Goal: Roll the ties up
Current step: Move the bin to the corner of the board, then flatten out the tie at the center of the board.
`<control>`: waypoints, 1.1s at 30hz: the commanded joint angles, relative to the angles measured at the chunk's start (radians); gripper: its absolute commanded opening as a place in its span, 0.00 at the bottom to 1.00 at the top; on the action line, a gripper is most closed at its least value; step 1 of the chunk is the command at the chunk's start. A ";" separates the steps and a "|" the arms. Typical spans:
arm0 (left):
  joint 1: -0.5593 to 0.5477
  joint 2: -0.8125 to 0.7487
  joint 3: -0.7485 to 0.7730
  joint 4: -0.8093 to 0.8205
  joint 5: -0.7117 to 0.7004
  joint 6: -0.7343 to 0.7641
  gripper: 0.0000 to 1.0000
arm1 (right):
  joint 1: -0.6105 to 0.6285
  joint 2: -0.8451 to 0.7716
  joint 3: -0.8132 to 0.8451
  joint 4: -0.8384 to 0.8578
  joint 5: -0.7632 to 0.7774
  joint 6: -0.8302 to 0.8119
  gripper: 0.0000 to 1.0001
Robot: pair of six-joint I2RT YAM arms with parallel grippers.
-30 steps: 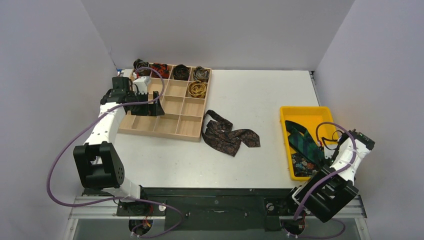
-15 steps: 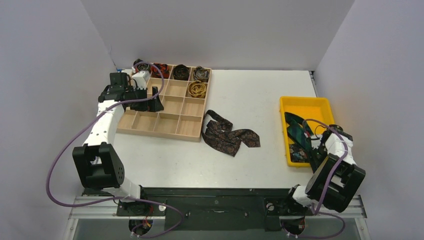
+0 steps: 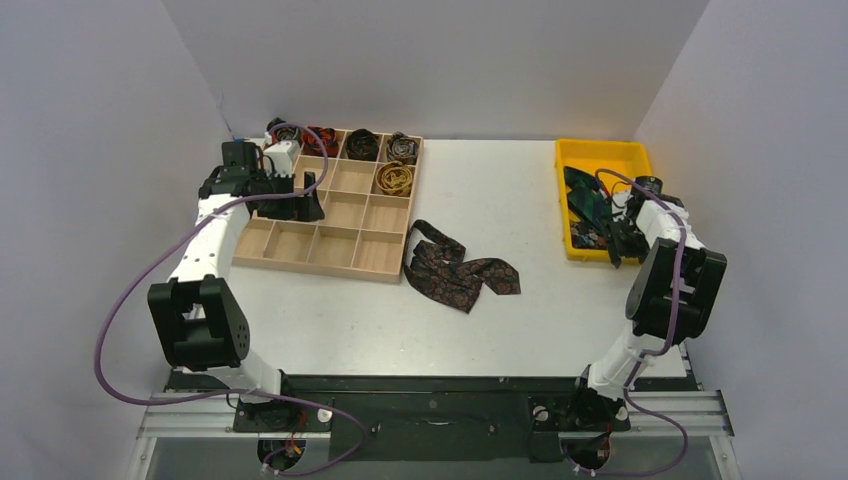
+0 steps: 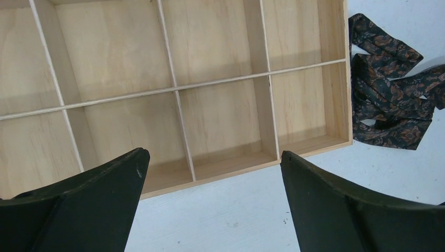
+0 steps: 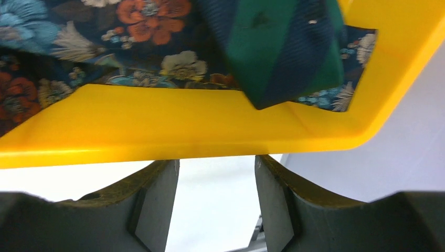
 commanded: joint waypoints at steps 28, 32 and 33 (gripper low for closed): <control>-0.914 0.411 0.164 0.070 0.009 0.733 0.89 | 0.105 -0.222 0.073 -0.385 -0.401 -0.070 0.49; -0.956 0.461 0.148 0.157 -0.038 0.692 0.90 | 0.102 -0.228 0.072 -0.388 -0.401 -0.059 0.49; -0.965 0.471 0.139 0.200 -0.057 0.683 0.89 | 0.102 -0.228 0.073 -0.389 -0.401 -0.058 0.49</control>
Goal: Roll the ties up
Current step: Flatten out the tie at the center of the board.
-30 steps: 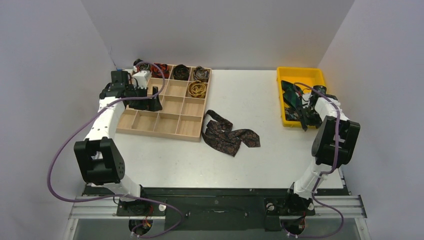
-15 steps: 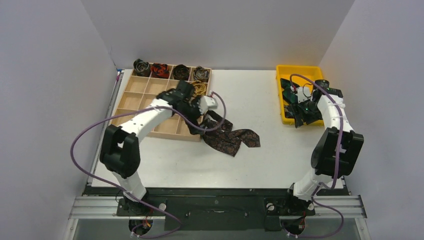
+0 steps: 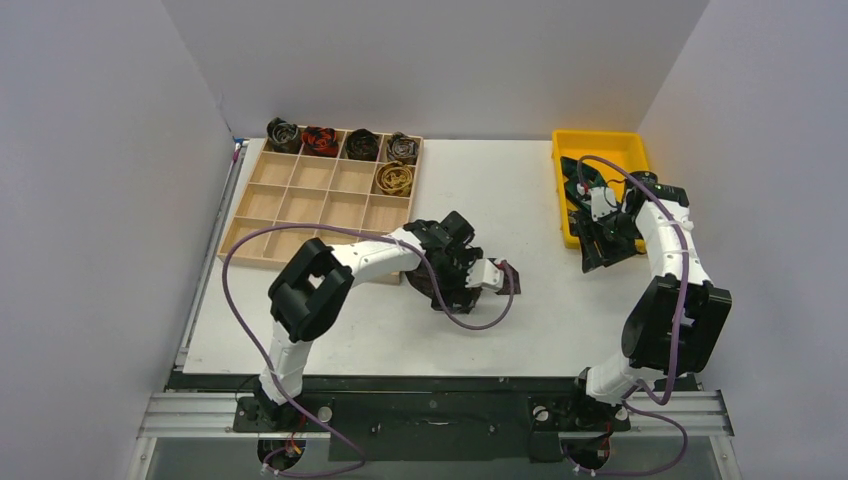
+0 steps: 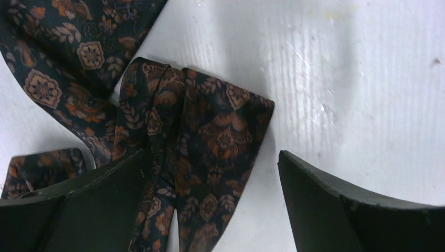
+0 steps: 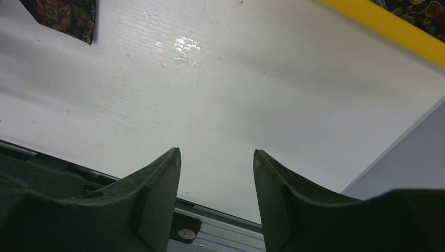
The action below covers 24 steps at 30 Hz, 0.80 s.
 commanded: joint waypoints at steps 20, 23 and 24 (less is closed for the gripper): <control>0.214 -0.434 -0.024 0.219 0.274 -0.451 0.00 | 0.094 0.042 0.134 -0.062 -0.098 -0.064 0.45; 0.341 -0.557 -0.121 0.207 0.371 -0.463 0.02 | 0.165 0.070 0.152 -0.058 -0.105 -0.083 0.44; 0.405 -0.581 -0.145 0.201 0.402 -0.441 0.02 | 0.184 0.085 0.159 -0.051 -0.105 -0.084 0.44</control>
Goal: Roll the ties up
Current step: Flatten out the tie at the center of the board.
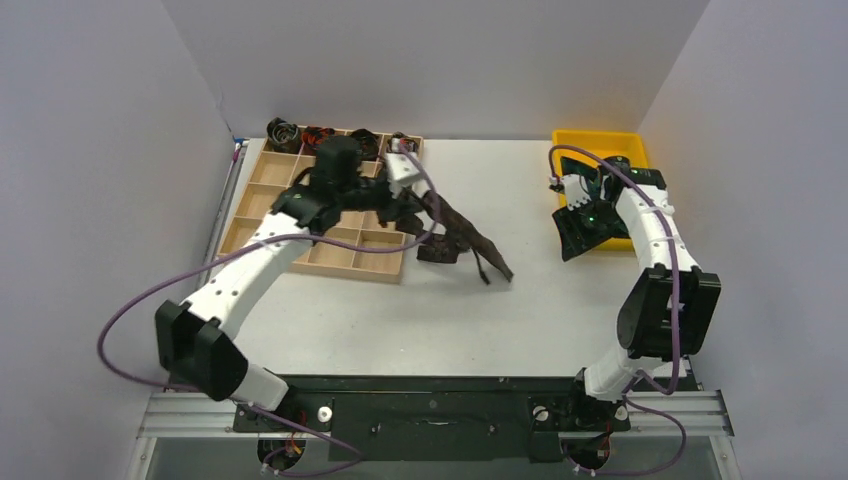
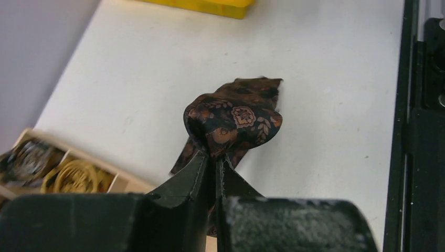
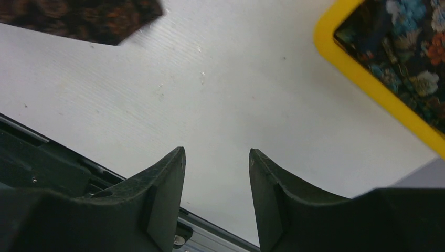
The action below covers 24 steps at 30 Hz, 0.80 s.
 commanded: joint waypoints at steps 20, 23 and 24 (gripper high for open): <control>0.106 -0.451 -0.593 -0.569 0.001 0.816 0.16 | 0.497 0.242 0.135 0.127 -0.120 -0.019 0.49; -0.064 -0.473 -0.616 -0.563 -0.077 0.822 0.31 | 0.531 0.221 0.104 0.167 -0.116 -0.038 0.51; -0.086 -0.489 -0.624 -0.546 -0.088 0.809 0.43 | 0.543 0.212 0.090 0.181 -0.105 -0.061 0.52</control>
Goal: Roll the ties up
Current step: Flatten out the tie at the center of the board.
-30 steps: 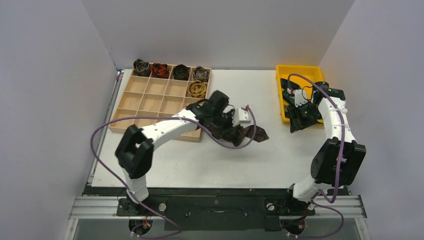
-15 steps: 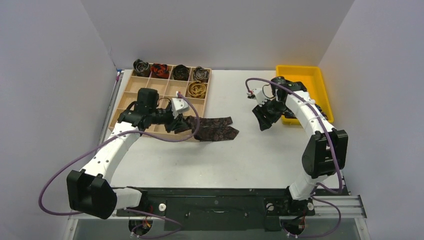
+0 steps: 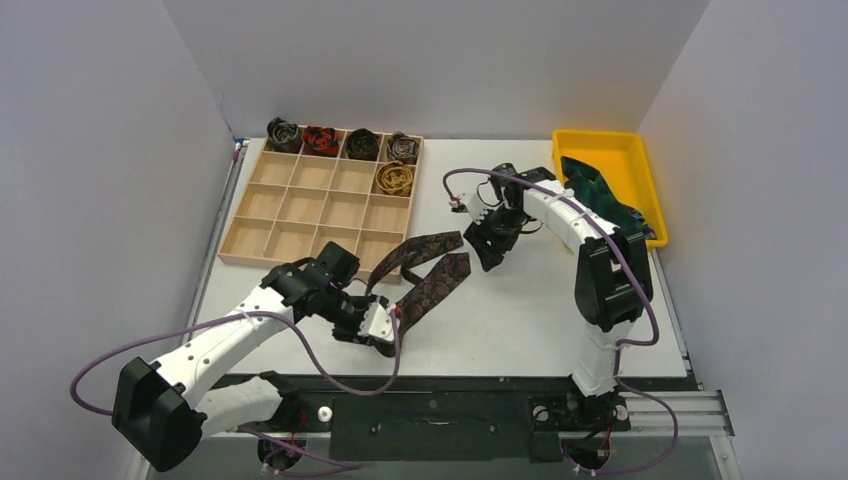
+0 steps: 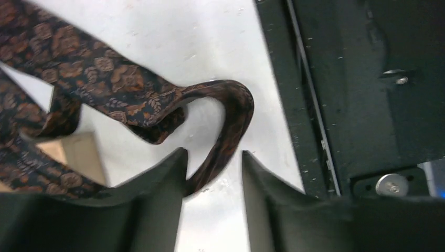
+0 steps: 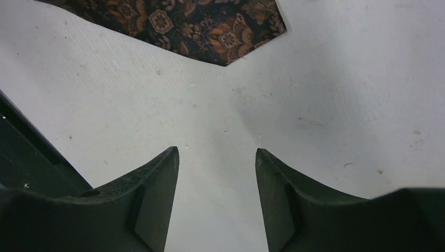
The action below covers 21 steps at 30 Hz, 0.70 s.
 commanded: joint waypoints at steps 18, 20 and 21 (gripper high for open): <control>0.059 0.772 0.788 0.295 -0.173 -0.915 0.77 | -0.345 -0.496 -0.297 0.272 -0.015 0.003 0.52; 0.035 0.894 0.914 0.255 -0.184 -0.948 0.77 | -0.401 -0.557 -0.337 0.275 -0.009 0.003 0.52; 0.022 0.961 0.986 0.240 -0.189 -0.967 0.78 | -0.426 -0.576 -0.358 0.274 -0.006 0.001 0.52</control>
